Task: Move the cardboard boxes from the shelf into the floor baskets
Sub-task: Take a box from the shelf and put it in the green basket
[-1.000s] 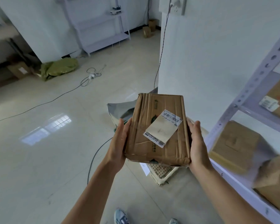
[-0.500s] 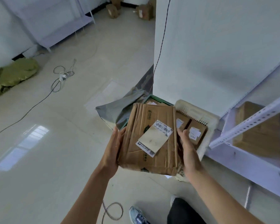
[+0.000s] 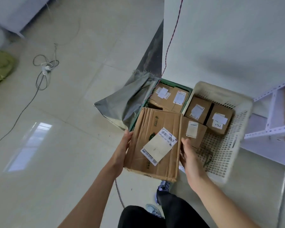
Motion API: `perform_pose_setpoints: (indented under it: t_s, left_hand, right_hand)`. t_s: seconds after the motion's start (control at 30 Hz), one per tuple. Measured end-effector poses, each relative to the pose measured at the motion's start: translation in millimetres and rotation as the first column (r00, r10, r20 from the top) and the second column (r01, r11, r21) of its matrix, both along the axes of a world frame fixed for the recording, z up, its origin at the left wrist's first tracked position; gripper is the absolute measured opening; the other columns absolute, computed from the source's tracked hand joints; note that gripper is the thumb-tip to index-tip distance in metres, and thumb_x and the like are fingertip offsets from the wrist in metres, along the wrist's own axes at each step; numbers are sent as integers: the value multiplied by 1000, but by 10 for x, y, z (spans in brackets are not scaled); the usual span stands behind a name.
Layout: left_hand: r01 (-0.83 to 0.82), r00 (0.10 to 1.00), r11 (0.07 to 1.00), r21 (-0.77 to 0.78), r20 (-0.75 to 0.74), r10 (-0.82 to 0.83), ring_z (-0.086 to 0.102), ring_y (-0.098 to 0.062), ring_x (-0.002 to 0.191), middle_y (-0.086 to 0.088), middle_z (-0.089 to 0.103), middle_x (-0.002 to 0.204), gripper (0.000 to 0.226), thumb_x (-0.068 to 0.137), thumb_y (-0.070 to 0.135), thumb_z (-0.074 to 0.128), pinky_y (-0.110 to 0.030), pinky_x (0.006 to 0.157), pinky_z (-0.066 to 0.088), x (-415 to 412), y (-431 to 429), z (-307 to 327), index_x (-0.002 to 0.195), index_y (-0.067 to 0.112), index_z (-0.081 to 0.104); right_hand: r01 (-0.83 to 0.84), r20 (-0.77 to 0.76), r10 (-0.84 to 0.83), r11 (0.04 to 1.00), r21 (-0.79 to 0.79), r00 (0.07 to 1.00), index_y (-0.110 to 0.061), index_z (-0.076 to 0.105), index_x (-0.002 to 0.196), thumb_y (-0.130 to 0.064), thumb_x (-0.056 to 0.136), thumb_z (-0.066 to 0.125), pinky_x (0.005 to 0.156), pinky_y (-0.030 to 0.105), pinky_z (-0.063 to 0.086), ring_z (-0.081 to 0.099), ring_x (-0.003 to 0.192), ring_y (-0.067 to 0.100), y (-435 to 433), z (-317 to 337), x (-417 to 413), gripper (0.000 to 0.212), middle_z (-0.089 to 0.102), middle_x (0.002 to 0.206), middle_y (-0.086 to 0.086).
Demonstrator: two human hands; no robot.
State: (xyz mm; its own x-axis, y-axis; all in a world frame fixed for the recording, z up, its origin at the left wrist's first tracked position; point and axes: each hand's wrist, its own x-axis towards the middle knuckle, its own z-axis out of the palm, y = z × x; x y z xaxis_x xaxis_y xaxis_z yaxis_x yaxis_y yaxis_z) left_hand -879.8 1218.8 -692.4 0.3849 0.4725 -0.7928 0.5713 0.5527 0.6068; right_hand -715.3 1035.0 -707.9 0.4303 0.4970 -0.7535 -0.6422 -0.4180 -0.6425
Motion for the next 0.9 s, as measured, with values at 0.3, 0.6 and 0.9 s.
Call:
perform_pose_setpoints:
  t_s: [0.3,0.6,0.9]
  left_hand:
    - [130,986,990,-46,-98,-134,42,-19,153,11,48,162,76,100,82,24,-53,129,30,257,782,-1398,159,42,48]
    - [201,973,974,-101,-95,-210,68,25,80,45,72,86,56,113,66,24,-3,55,52,485,1538,-3280,107,51,77]
    - [252,935,959,-129,-222,-276,40,-31,159,-9,51,166,71,108,74,33,-55,131,29,671,1877,-4557,159,31,55]
  right_hand:
    - [89,-36,-94,990,-113,995,-32,39,163,-83,83,39,131,47,24,34,157,15,705,-1318,53,95,39,169,-7]
    - [274,-64,-302,922,-272,951,-50,73,117,-68,107,35,112,35,40,60,124,1,1426,-3297,-109,43,70,129,-24]
    - [342,-55,-379,882,-324,924,-40,43,159,-69,107,30,125,47,32,44,149,14,1853,-4607,-153,61,48,162,-10]
